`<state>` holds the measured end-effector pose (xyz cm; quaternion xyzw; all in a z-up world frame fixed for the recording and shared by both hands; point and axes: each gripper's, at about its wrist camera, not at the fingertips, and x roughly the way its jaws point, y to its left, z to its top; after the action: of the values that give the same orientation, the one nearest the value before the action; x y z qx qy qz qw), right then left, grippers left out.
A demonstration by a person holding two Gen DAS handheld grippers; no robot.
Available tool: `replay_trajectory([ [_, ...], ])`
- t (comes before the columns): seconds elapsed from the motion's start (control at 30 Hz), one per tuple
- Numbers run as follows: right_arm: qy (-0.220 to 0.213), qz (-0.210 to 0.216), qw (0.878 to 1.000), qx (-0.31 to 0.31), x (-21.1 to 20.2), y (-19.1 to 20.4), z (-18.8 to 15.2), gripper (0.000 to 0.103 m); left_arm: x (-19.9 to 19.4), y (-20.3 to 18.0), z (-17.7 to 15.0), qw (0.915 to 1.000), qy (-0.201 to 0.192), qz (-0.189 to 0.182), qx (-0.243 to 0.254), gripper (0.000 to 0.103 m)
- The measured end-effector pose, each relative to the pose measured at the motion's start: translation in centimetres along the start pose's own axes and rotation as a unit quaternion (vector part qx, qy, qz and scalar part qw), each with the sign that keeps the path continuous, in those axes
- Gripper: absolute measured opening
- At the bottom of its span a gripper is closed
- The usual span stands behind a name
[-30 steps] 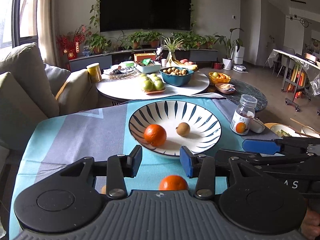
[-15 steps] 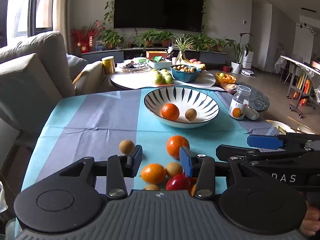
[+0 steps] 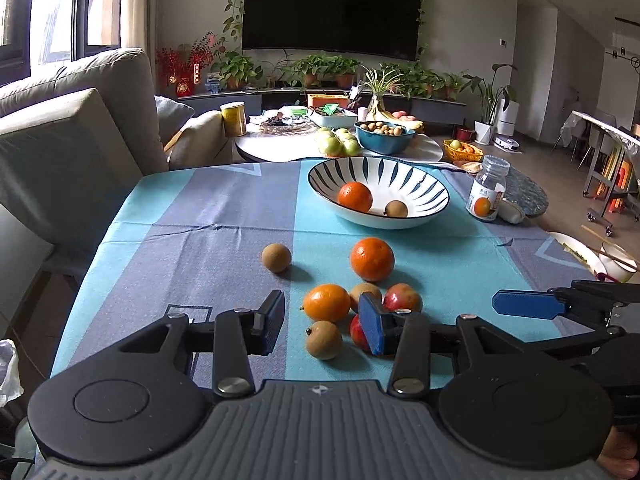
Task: Organize fruits
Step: 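Move both grippers back to the fruit cluster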
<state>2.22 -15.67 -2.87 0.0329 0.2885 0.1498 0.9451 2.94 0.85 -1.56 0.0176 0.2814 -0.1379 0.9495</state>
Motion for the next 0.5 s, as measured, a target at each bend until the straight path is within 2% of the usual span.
replay_trajectory([
  [0.5, 0.015, 0.009, 1.000, -0.011, 0.9, 1.0, -0.8, 0.079, -0.2, 1.2, -0.9, 0.9999, 0.013, 0.004, -0.009, 0.038],
])
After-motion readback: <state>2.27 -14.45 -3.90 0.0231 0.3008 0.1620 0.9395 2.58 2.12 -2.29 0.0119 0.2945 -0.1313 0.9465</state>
